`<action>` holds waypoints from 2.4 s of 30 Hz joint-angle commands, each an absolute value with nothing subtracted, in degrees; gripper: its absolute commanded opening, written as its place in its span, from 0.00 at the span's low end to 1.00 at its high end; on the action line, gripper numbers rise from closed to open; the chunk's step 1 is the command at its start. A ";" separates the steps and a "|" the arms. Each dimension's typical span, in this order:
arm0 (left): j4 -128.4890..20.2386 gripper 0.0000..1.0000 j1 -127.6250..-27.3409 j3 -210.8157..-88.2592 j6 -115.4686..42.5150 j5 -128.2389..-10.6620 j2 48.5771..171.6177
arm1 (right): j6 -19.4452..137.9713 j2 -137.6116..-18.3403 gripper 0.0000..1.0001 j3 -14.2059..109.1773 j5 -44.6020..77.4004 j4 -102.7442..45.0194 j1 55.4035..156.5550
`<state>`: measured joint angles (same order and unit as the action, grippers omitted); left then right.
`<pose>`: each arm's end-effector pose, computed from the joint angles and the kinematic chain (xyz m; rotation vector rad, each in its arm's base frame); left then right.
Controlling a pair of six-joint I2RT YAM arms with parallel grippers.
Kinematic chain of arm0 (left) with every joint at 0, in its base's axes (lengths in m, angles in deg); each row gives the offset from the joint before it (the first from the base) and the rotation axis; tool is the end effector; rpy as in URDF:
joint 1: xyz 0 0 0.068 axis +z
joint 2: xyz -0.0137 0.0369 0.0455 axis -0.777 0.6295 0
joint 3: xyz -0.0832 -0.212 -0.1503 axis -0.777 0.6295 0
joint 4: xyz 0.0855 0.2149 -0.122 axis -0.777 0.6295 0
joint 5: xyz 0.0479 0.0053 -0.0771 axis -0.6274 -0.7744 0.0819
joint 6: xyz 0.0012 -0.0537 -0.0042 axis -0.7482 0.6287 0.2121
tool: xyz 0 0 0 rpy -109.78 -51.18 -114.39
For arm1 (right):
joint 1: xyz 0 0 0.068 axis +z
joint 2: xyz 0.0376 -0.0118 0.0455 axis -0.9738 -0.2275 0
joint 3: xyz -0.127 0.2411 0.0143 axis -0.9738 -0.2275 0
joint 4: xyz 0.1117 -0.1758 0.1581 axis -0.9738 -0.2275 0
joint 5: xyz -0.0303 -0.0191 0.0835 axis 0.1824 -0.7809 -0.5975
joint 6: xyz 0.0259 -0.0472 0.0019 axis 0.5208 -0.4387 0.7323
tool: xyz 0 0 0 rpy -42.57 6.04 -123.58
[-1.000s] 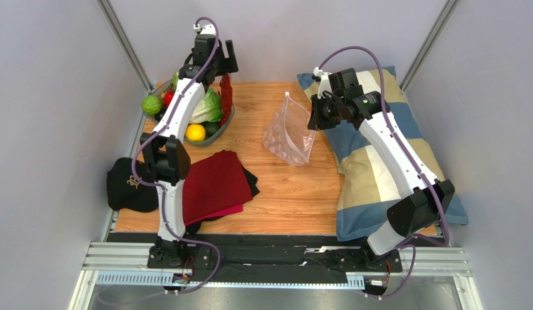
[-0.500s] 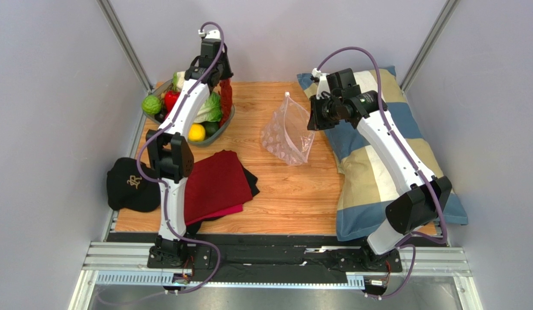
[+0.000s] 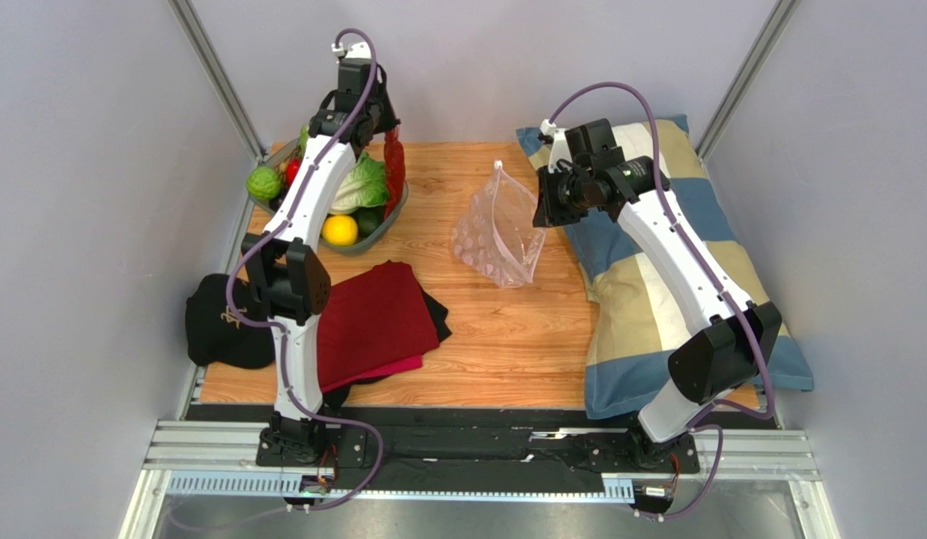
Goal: Place the food in the zip-top bag and seal the zipper
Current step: Pick up the fake lobster from the bin, then place the fake lobster in the zipper food storage bag.
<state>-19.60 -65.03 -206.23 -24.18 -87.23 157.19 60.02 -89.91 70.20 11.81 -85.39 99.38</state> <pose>0.4834 -0.1148 0.3750 -0.2785 2.0088 -0.2512 0.3108 0.1371 0.3743 -0.4189 2.4755 0.4851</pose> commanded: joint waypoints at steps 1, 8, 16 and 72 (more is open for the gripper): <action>-20.82 0.00 -65.40 -209.12 -20.99 -85.01 150.01 | 62.02 -90.76 0.00 73.80 10.24 -83.73 99.27; -20.29 0.00 -65.13 -208.68 -19.32 -82.90 148.95 | 66.60 -90.85 0.00 74.42 9.63 -83.38 99.18; -21.00 0.00 -64.87 -208.85 -16.68 -76.58 146.93 | 67.21 -90.15 0.00 74.25 9.98 -82.67 99.26; -32.68 0.00 -69.17 -200.42 -2.88 -57.85 122.85 | 92.09 -85.23 0.00 77.59 30.44 -87.94 106.56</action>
<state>-29.59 -68.22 -197.88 -5.77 -59.36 125.21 94.38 -88.27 80.32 22.46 -87.25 106.04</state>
